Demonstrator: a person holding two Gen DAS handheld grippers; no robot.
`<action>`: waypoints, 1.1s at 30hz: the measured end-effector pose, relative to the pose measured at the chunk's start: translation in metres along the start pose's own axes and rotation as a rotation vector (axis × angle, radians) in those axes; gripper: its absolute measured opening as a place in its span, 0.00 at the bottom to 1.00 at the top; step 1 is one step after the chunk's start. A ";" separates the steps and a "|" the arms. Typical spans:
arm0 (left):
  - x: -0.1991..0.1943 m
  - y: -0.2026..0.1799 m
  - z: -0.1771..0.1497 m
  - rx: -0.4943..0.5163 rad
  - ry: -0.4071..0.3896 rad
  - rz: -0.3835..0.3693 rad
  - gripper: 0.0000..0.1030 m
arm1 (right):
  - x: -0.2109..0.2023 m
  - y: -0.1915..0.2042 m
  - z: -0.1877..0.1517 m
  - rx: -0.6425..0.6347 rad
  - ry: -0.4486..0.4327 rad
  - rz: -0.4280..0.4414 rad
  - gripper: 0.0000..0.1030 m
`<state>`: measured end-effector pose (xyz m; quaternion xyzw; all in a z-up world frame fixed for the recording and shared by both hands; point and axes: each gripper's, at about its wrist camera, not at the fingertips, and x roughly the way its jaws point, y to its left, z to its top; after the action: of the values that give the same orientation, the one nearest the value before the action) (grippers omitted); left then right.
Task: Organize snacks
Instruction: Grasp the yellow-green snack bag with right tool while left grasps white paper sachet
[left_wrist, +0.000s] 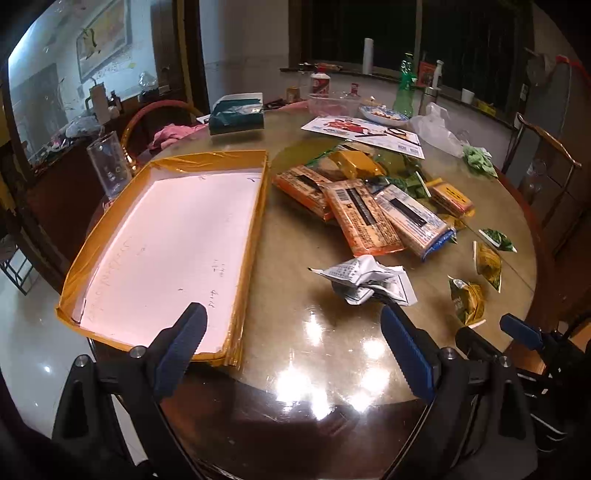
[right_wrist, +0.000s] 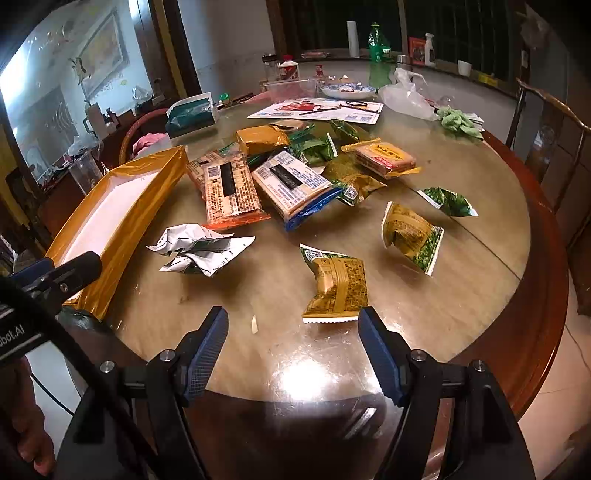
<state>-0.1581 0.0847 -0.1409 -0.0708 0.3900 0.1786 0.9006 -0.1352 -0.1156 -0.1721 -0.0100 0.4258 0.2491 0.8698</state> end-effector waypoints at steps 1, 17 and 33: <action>0.000 -0.002 0.000 0.009 -0.001 0.006 0.92 | 0.001 -0.001 0.001 0.003 -0.003 0.005 0.71; 0.020 -0.015 0.005 0.002 0.048 -0.060 0.92 | 0.036 -0.033 0.031 0.106 -0.013 0.079 0.70; 0.074 -0.038 0.037 0.068 0.091 -0.217 0.81 | 0.073 -0.042 0.045 0.101 -0.060 0.044 0.41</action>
<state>-0.0720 0.0790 -0.1693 -0.0898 0.4262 0.0633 0.8979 -0.0463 -0.1109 -0.2065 0.0506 0.4116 0.2465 0.8759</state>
